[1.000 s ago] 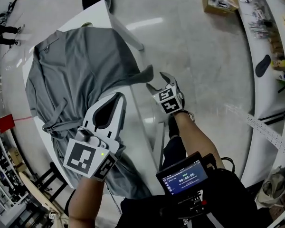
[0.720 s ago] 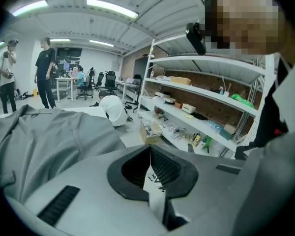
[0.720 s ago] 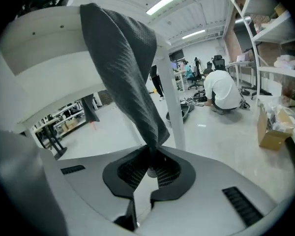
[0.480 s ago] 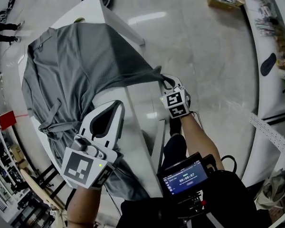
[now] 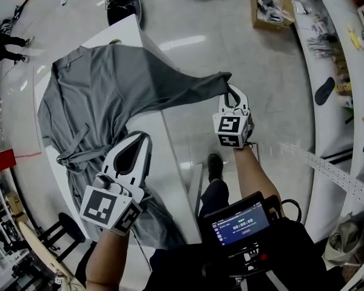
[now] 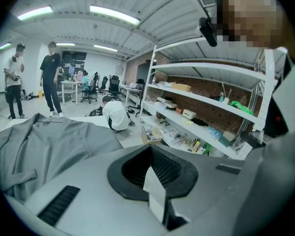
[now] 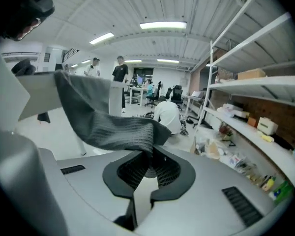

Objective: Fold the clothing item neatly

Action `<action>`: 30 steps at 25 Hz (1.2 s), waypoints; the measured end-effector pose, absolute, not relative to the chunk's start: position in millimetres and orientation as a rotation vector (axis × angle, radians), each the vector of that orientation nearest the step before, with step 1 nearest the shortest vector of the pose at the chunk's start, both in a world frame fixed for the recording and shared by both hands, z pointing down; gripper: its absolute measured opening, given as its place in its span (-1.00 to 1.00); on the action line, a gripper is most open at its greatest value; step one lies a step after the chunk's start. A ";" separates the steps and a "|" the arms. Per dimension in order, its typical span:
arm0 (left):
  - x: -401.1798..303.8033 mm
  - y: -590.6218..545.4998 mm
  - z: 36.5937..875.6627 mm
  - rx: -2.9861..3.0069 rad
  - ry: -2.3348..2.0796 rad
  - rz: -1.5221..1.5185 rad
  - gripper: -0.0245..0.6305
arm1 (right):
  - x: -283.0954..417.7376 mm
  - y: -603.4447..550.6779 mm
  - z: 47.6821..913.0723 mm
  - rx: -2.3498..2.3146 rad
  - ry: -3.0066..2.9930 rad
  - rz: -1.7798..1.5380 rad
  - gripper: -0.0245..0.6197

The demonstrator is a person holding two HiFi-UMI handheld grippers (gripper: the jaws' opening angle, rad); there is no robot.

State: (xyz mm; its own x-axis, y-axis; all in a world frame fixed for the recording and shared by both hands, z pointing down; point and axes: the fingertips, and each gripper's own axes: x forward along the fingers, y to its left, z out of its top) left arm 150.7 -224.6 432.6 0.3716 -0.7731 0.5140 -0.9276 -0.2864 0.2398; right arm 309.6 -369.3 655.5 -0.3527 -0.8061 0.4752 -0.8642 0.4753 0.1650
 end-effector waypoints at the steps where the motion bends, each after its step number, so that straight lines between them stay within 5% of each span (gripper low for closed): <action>1: 147.1 -220.6 424.9 2.134 -1.482 0.397 -0.94 | 312.0 -376.6 636.6 1.404 -2.233 0.116 -0.85; 10: 67.8 -162.3 367.1 2.129 -1.637 0.225 -0.94 | 251.4 -389.6 451.4 1.427 -2.268 -0.450 -0.85; 16: -60.4 -140.8 335.6 2.132 -1.744 0.007 -0.94 | 90.5 -335.0 341.1 1.234 -2.306 -0.878 -0.85; 30: -263.6 -53.0 346.1 1.888 -1.964 -0.161 -0.94 | -176.9 -261.8 331.2 0.862 -2.418 -1.001 -0.85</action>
State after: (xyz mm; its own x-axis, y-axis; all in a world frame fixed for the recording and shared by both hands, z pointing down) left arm -263.6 -53.0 346.1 0.0009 -0.9777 0.2102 -0.9304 0.0762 0.3585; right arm -176.9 -261.8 331.2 -0.7377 -0.6657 0.1119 -0.3918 0.5572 0.7322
